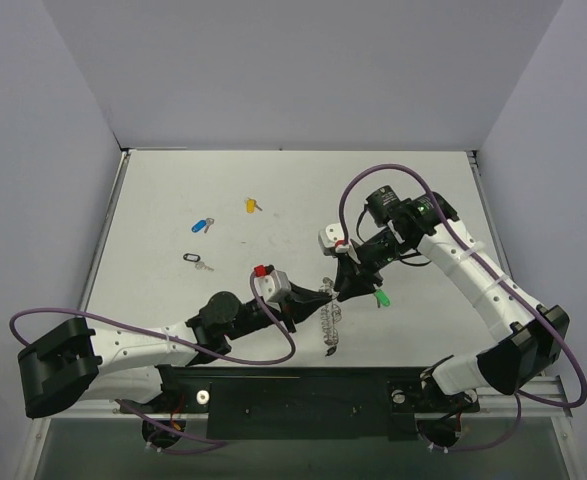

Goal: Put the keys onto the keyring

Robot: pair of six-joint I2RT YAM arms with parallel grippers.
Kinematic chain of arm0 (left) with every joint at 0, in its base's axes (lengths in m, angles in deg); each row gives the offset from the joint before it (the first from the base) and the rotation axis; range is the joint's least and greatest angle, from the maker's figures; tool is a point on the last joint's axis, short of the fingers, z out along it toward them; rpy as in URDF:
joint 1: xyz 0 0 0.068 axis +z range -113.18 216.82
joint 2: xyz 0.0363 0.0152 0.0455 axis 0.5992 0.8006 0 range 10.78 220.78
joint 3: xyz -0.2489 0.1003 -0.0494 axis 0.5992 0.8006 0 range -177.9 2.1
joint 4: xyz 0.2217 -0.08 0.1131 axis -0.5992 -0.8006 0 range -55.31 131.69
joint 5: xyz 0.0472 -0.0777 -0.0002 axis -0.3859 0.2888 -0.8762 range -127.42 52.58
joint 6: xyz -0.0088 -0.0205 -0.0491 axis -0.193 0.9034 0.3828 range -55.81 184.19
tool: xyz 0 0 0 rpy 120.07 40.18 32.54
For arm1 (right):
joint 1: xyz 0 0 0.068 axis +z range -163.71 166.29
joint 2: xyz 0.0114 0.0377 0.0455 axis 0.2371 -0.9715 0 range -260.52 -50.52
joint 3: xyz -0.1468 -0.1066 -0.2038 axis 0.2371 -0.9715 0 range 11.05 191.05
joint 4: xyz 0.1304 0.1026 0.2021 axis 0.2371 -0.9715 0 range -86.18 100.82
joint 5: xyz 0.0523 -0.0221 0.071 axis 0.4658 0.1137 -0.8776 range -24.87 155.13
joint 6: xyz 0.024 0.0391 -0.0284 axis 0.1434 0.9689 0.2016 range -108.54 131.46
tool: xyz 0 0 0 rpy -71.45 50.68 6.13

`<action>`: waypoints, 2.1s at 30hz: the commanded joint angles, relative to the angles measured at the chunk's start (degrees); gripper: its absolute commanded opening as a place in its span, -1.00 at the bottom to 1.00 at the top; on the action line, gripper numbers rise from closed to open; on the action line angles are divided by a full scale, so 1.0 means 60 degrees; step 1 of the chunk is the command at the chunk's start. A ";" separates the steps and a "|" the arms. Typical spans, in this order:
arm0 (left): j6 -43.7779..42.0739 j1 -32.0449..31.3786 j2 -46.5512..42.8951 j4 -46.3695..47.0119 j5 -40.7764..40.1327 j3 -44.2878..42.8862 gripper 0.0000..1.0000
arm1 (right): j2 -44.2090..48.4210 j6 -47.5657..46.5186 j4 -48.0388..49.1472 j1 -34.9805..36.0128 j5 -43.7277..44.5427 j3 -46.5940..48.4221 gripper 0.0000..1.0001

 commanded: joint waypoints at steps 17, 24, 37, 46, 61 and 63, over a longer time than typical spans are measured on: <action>0.0250 0.0029 -0.0232 0.1269 -0.0476 0.0072 -1.00 | -0.0036 -0.0202 -0.0157 0.0245 -0.0760 -0.0133 -0.73; 0.0294 0.0029 -0.0188 0.1343 -0.0476 0.0072 -1.00 | -0.0095 -0.0158 -0.0143 0.0289 -0.0804 -0.0103 -0.77; 0.0557 0.0029 -0.0173 0.1562 -0.0754 0.0248 -1.00 | -0.0095 0.0718 -0.0113 0.0347 -0.0453 0.0087 -1.00; 0.0938 0.0058 -0.0933 0.1124 -0.1311 0.0599 -0.08 | -0.0080 0.1394 -0.0011 0.0348 0.0177 0.0146 -1.00; 0.1275 0.0512 -0.1141 -0.0459 -0.0111 -0.0073 0.22 | -0.0168 0.1556 0.0048 0.0597 0.0485 0.0160 -1.00; 0.1304 0.0542 -0.0936 -0.0401 0.0079 -0.0176 0.22 | -0.0168 0.1571 0.0048 0.0611 0.0485 0.0160 -1.00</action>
